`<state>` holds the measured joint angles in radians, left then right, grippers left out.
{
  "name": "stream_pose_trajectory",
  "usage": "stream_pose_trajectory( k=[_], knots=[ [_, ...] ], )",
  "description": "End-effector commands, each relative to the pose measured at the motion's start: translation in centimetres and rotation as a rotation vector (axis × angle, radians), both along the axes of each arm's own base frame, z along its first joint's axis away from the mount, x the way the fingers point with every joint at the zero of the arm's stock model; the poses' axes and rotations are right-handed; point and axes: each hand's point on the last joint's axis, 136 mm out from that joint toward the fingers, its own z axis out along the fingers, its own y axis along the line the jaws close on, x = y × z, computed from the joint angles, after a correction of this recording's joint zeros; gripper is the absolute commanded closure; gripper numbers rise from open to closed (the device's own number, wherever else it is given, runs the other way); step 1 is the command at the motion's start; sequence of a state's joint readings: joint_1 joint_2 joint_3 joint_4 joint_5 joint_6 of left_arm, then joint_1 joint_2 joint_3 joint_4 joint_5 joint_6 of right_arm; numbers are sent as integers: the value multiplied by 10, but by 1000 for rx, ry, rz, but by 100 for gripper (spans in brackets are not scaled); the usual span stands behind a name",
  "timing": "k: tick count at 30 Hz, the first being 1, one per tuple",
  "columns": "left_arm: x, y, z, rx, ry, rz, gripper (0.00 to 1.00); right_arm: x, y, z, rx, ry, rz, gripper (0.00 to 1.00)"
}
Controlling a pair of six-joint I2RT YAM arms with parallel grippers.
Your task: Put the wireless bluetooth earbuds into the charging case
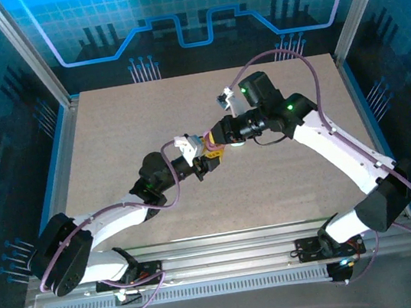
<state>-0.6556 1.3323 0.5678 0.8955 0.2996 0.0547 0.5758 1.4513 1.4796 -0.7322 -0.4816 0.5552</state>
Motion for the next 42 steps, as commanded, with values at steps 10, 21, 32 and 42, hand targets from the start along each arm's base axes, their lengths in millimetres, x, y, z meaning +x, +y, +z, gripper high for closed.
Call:
stream_pose_trajectory(
  k=[10, 21, 32, 42],
  knots=[
    [-7, -1, 35, -59, -102, -16, 68, -21, -9, 24, 26, -48, 26, 74],
    [-12, 3, 35, -56, -100, -18, 68, 30, -142, 20, -145, -268, -437, 61],
    [-18, 5, 37, -56, -94, -27, 68, 89, -274, -142, -431, 164, -688, 59],
    [-23, 9, 39, -59, -88, -27, 68, 135, -299, -213, -536, 319, -620, 57]
  ],
)
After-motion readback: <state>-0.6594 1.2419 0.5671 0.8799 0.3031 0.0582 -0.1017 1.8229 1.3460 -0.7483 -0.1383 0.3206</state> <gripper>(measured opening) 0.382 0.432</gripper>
